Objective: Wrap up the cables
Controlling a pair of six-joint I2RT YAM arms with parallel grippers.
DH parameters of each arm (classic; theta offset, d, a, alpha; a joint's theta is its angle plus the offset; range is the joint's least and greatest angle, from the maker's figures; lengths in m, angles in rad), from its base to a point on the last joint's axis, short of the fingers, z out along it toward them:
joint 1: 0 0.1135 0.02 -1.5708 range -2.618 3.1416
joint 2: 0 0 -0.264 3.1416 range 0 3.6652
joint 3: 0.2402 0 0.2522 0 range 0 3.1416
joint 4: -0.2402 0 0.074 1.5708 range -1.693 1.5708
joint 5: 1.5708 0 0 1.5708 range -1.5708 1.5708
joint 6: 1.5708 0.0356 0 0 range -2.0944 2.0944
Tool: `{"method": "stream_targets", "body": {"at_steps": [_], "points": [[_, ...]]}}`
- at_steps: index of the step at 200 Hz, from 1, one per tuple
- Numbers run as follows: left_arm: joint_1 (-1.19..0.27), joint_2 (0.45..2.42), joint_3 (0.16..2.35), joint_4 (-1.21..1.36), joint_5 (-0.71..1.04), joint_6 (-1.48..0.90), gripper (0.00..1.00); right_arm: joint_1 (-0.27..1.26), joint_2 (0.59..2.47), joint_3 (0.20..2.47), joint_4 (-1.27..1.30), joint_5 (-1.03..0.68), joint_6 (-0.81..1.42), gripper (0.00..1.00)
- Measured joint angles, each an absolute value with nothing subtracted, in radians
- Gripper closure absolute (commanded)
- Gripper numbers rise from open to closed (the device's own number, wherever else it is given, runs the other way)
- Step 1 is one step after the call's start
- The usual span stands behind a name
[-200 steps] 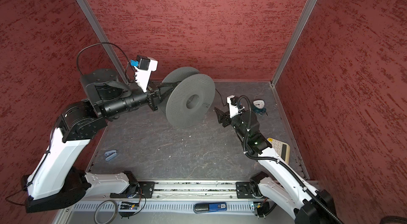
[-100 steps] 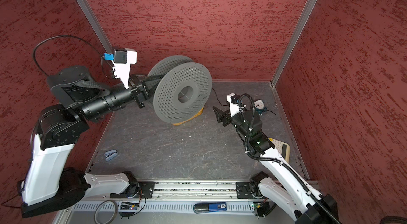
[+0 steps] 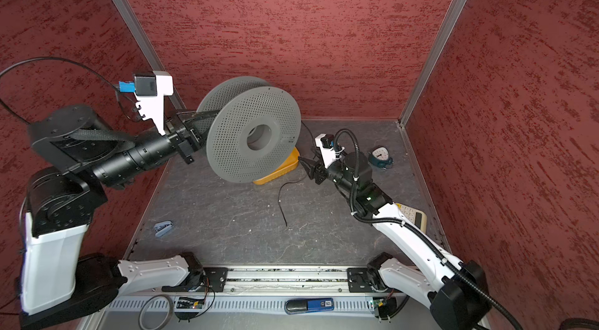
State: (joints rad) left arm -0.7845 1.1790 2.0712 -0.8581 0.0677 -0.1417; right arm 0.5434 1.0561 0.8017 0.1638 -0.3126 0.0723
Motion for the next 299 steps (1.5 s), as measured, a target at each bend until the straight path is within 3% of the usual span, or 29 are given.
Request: {"method": "stream_targets", "body": {"at_steps": [71, 181, 214, 262, 299], "points": [[-0.785, 1.210, 2.072, -0.875, 0.019, -0.125, 1.00, 0.548, 0.977, 0.734, 0.179, -0.253, 0.079, 0.08], [-0.785, 1.264, 2.106, -0.883, -0.045, -0.094, 1.00, 0.555, 0.996, 0.708, 0.287, -0.290, 0.125, 0.07], [-0.785, 1.283, 2.120, -0.886, -0.078, -0.071, 1.00, 0.556, 0.976, 0.706, 0.239, -0.170, 0.126, 0.07], [-0.785, 1.324, 2.193, -0.902, -0.084, -0.062, 1.00, 0.548, 0.964, 0.750, 0.068, 0.190, 0.114, 0.06], [-0.785, 1.321, 2.218, -0.904, -0.070, -0.063, 1.00, 0.512, 0.983, 0.807, -0.005, 0.360, 0.098, 0.05]]}}
